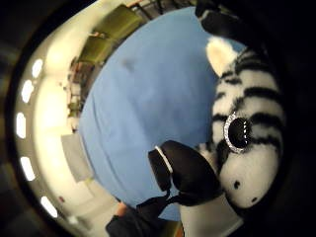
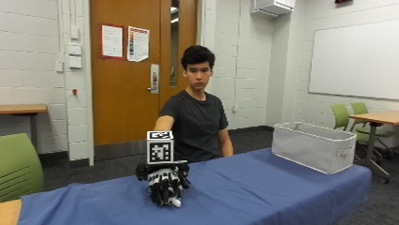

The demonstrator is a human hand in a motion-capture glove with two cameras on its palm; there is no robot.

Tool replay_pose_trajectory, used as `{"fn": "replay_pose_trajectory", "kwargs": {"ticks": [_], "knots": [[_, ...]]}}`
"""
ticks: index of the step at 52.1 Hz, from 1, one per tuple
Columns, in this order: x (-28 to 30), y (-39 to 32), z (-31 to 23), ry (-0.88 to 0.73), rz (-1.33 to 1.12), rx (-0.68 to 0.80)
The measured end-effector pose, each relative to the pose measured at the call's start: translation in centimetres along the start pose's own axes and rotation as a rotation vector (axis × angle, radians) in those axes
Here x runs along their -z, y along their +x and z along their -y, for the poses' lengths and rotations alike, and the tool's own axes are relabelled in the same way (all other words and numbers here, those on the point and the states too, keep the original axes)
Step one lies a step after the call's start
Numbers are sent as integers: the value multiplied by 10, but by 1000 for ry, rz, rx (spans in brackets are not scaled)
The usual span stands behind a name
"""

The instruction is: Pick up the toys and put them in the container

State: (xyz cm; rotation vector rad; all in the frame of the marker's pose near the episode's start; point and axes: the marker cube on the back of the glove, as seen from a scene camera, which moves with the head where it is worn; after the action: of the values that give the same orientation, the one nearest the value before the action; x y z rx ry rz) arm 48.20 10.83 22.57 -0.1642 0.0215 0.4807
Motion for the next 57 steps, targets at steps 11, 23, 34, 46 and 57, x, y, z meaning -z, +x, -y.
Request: {"fn": "replay_pose_trajectory", "kwargs": {"ticks": [11,23,34,46,57], "knots": [[-1,5,-5,37,3,2],[0,-14,-3,77,-67,-38],[19,-28,-13,42,38,19],[117,-69,-29,118,57,104],[209,-151,-52,285,94,134]]}}
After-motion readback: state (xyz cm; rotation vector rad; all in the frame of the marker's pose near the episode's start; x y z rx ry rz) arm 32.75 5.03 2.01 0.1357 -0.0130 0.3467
